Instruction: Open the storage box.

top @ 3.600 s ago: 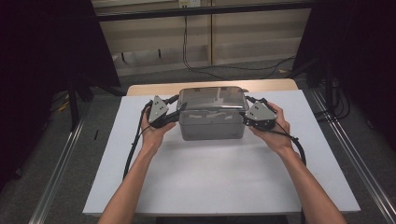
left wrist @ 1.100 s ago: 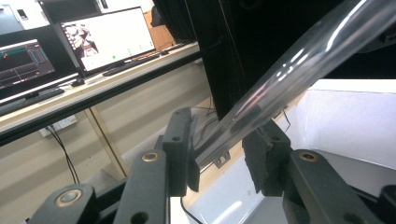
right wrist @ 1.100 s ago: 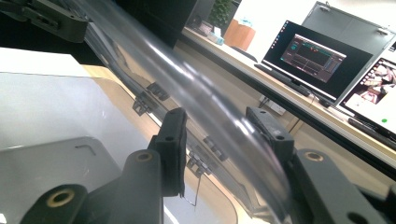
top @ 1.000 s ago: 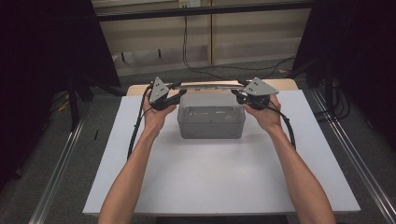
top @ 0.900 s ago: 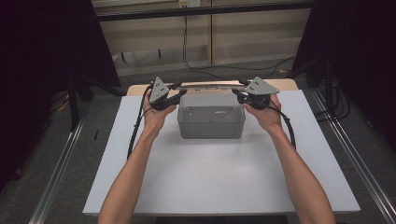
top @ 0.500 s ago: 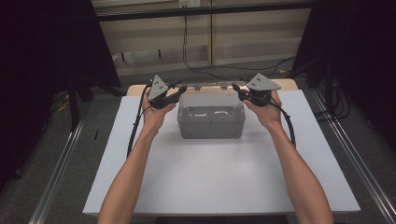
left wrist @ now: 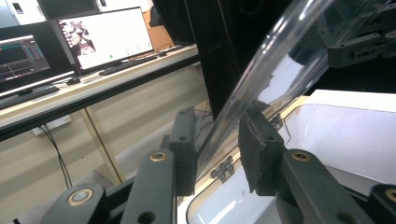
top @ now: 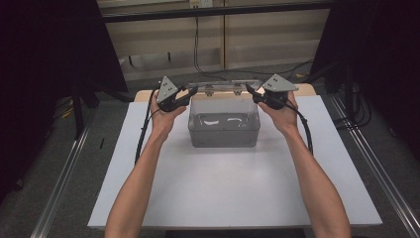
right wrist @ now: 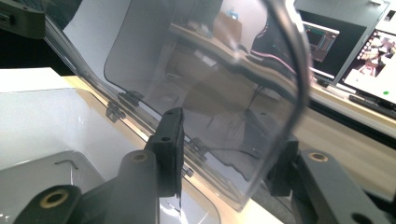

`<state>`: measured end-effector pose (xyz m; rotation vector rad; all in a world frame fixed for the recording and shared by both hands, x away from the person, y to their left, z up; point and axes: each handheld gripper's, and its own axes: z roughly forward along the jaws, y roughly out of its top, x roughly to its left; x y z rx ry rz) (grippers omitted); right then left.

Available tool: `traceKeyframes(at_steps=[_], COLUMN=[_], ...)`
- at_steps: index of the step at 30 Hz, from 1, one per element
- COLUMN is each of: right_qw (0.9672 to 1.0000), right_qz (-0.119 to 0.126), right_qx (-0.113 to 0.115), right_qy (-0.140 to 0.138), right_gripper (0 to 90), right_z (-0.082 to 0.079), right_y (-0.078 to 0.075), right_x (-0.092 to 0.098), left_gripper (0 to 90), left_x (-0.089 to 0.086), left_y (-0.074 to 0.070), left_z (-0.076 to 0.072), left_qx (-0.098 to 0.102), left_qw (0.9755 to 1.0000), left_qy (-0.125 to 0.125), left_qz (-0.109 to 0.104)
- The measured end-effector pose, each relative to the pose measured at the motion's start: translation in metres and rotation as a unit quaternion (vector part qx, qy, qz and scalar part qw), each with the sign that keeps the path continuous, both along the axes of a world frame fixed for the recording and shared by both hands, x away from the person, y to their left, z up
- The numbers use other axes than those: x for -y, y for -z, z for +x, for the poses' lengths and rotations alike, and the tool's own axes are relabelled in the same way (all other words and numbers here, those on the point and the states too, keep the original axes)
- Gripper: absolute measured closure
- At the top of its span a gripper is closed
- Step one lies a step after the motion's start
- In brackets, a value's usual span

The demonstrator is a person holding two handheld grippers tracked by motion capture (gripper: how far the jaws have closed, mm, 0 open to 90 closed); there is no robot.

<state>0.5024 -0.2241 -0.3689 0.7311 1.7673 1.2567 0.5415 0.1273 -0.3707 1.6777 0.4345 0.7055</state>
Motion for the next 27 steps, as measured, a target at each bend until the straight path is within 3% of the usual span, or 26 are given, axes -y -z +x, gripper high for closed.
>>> traceKeyframes(at_steps=[5,15,18,27], right_qw=[0.9997,0.9987,0.9986,0.9977], right_qz=[0.015,0.042,0.044,0.059], right_qx=[-0.02,-0.026,-0.029,-0.032], right_qy=[0.006,0.006,0.005,0.008], right_gripper=[63.5,73.4,74.5,75.9], right_z=[0.005,0.011,0.012,0.017], right_y=[0.01,0.013,0.014,0.015], right_x=[0.009,0.016,0.019,0.02], left_gripper=[68.2,71.5,71.8,72.3], left_x=[0.0,-0.001,-0.001,0.003], left_y=[0.001,0.011,0.014,0.014], left_z=[0.004,0.018,0.022,0.028], left_qx=[-0.001,-0.017,-0.02,-0.022], left_qw=[1.0,0.9997,0.9996,0.9995], left_qy=[-0.002,-0.017,-0.017,-0.021], left_qz=[-0.002,-0.007,0.006,0.007])
